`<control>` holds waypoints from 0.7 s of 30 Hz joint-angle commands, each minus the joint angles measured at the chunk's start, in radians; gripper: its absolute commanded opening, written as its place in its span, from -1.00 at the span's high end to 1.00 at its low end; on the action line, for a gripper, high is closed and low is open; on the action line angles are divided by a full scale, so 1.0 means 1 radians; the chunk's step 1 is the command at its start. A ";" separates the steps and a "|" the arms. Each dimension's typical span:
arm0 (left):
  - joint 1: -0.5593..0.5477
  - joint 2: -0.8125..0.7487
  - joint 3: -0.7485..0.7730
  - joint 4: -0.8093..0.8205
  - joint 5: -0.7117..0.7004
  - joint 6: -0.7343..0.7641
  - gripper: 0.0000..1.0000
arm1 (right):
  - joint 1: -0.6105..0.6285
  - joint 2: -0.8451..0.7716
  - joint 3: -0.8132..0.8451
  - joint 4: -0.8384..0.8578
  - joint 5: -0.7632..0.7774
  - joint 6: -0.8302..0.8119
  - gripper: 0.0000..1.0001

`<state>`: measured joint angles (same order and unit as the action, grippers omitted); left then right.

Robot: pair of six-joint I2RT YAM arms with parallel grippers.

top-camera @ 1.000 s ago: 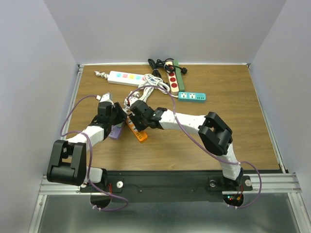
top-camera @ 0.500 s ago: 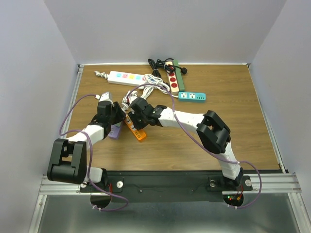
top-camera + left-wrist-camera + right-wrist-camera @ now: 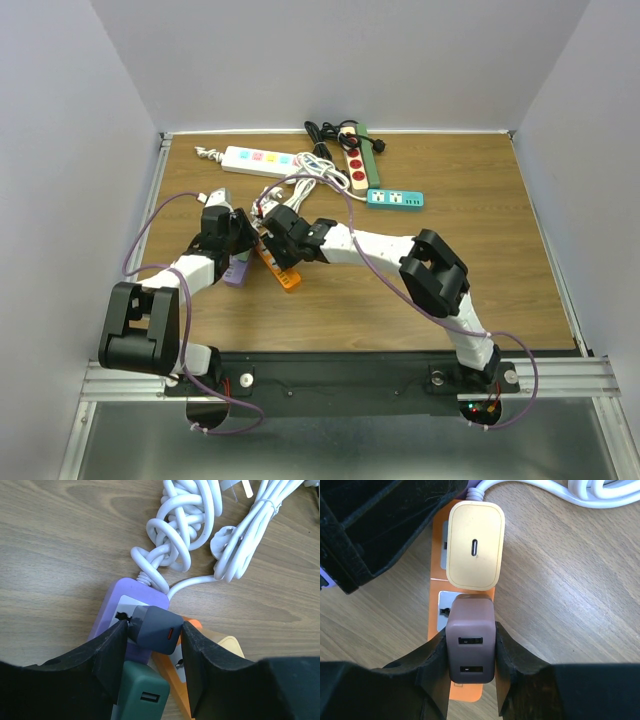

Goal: Insert the plug

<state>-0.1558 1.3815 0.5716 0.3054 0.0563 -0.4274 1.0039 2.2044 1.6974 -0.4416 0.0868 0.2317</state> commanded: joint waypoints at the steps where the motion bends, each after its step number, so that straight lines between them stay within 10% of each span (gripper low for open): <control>1: -0.008 0.054 0.001 -0.095 0.013 0.001 -0.09 | 0.038 0.299 -0.217 -0.373 -0.015 0.021 0.99; 11: -0.008 0.063 0.005 -0.100 0.020 0.007 -0.08 | 0.019 0.452 0.203 -0.505 0.022 -0.069 0.99; 21: -0.008 0.071 0.010 -0.103 0.025 0.010 -0.07 | -0.001 0.373 0.012 -0.422 -0.082 0.007 0.99</control>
<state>-0.1558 1.4044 0.5896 0.3099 0.0616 -0.4202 1.0023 2.3226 1.9442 -0.6807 0.1001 0.2211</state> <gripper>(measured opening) 0.544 0.382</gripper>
